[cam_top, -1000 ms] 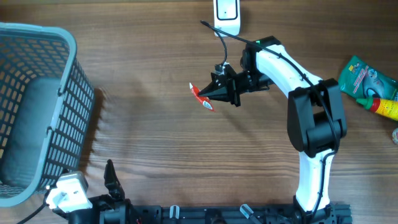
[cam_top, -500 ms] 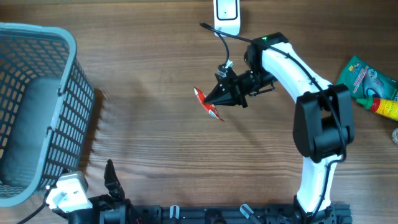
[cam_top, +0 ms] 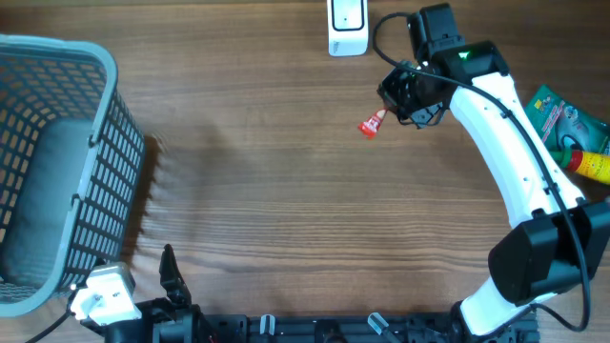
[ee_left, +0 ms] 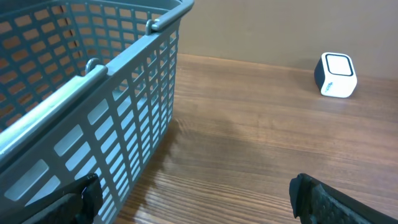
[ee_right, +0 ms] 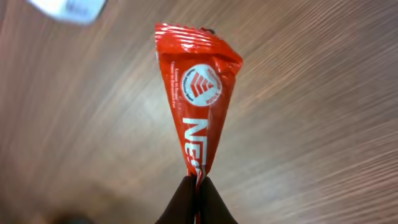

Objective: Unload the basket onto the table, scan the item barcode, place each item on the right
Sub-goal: 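Lift the Nestlé stick and hold it at the scanner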

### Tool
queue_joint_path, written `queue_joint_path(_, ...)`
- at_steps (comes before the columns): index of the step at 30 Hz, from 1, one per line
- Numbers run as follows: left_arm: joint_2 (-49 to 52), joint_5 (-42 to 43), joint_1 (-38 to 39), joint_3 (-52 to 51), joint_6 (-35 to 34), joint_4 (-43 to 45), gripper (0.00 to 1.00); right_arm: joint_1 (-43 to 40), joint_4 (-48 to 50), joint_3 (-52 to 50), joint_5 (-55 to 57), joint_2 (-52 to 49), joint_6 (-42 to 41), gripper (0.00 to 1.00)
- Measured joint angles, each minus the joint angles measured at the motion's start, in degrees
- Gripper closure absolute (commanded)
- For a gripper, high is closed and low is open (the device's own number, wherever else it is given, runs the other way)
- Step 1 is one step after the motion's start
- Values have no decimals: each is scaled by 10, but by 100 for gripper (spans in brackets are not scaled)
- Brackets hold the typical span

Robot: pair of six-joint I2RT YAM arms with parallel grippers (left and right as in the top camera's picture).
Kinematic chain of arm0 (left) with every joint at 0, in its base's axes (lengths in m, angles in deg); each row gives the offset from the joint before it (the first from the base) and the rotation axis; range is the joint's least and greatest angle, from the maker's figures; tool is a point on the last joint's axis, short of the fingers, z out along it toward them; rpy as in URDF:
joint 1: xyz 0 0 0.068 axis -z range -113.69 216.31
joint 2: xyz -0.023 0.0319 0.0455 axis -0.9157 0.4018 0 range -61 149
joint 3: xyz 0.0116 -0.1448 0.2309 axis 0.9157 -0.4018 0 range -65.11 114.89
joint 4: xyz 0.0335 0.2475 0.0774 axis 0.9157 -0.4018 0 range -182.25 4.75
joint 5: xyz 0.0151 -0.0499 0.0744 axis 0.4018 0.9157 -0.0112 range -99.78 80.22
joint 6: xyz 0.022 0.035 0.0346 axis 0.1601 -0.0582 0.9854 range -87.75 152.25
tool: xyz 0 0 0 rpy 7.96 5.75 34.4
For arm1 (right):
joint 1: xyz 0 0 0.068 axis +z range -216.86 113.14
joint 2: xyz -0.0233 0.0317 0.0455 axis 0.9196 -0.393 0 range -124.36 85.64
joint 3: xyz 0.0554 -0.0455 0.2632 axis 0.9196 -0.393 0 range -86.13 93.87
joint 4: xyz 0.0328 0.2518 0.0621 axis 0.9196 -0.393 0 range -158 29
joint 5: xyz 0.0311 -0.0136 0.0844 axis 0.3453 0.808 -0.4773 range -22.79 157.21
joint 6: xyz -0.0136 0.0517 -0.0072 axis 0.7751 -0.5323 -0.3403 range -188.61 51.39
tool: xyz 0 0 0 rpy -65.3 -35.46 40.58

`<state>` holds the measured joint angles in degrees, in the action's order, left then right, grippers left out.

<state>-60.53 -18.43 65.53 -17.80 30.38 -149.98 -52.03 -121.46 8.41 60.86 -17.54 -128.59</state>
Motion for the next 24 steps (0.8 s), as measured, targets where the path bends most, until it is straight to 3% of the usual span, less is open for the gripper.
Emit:
queue_joint_path(6, 0, 0, 0, 0, 0, 0, 0, 0, 191, 0, 92, -50, -50, 95)
queue_joint_path(13, 0, 0, 0, 0, 0, 0, 0, 0, 498, 5, 159, -177, -60, 95)
queue_joint_path(20, 0, 0, 0, 0, 0, 0, 0, 0, 460, 267, 173, -377, -80, 95)
queue_joint_path(24, 0, 0, 0, 0, 0, 0, 0, 2, 455, 287, 165, -397, -95, 95)
